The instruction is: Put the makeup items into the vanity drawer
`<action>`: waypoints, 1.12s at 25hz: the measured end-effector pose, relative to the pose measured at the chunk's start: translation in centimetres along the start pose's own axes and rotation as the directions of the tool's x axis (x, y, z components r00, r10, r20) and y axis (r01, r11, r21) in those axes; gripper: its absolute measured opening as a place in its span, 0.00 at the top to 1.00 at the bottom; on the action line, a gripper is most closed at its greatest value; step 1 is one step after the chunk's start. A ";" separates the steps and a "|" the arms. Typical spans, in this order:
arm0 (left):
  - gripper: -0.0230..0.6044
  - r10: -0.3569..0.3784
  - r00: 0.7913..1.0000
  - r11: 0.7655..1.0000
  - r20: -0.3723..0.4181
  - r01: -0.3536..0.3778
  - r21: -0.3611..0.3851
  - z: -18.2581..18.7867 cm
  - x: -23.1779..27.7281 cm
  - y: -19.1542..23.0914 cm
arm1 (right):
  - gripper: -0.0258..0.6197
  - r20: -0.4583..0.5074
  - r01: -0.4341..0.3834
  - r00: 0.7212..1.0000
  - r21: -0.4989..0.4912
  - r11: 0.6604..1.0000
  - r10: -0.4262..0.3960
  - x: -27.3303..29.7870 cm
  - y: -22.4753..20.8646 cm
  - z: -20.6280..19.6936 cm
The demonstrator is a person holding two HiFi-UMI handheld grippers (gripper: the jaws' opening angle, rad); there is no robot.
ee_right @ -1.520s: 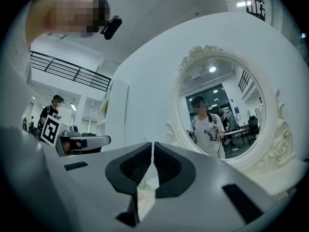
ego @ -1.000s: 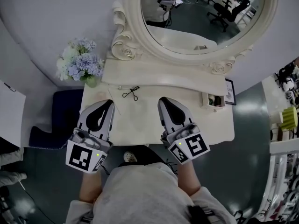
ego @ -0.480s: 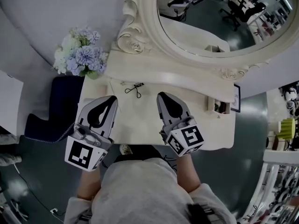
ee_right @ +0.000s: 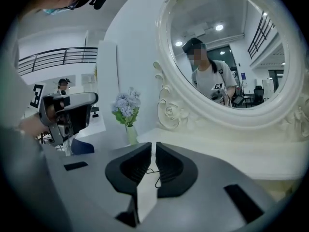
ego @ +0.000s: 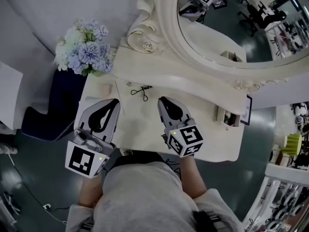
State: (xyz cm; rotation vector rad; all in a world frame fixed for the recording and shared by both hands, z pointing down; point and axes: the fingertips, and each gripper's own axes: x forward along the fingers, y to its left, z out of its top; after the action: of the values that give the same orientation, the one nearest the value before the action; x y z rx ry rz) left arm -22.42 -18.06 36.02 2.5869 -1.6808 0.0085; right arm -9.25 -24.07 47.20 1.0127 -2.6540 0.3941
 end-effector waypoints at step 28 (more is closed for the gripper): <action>0.94 0.237 0.970 0.971 -0.060 -0.239 -0.028 -1.8 -3.2 4.2 | 0.67 -0.341 -0.029 0.940 -0.056 0.998 0.008 10.8 -3.8 -11.8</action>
State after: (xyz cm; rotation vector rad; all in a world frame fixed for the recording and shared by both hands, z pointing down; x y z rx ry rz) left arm -27.51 -16.71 37.87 2.3213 -1.9401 0.0615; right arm -12.58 -29.29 62.46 0.8172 -2.3500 0.4457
